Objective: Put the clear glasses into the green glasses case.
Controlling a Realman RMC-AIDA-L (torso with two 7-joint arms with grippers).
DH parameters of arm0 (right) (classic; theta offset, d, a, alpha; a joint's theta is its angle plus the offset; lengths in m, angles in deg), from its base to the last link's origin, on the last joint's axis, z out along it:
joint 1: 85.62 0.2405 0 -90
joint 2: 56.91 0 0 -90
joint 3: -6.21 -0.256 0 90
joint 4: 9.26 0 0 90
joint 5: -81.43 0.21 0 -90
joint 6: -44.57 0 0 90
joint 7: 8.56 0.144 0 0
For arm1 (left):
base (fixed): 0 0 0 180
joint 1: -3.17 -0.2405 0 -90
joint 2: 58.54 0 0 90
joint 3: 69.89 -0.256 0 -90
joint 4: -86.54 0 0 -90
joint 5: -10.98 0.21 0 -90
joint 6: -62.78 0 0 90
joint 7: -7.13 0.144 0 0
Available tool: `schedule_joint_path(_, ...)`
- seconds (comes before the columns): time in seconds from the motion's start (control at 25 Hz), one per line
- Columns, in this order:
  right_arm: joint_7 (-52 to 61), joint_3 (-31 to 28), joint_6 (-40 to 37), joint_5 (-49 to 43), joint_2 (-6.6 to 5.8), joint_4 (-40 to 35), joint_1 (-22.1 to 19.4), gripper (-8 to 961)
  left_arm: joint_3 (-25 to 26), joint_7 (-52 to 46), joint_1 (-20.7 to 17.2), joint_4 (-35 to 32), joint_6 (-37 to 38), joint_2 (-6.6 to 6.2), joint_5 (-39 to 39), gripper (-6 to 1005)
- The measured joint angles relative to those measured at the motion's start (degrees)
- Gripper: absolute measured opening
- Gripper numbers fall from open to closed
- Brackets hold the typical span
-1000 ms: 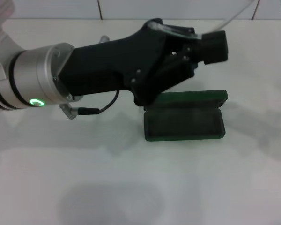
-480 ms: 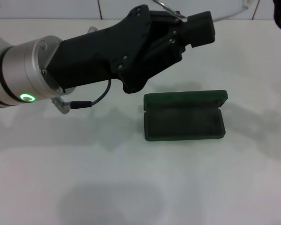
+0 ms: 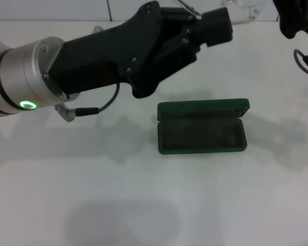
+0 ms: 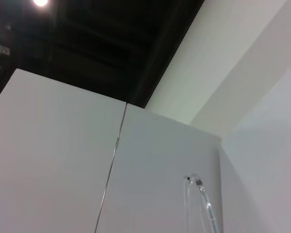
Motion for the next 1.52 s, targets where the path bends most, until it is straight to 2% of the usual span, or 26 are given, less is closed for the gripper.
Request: schedule_joint_path(1.52, 0.2, 1.3, 1.8, -1.6, 0.08, -0.2, 0.3, 68, 4.8, 1.4, -0.8, -0.2, 0.2, -0.34, 0.0, 43)
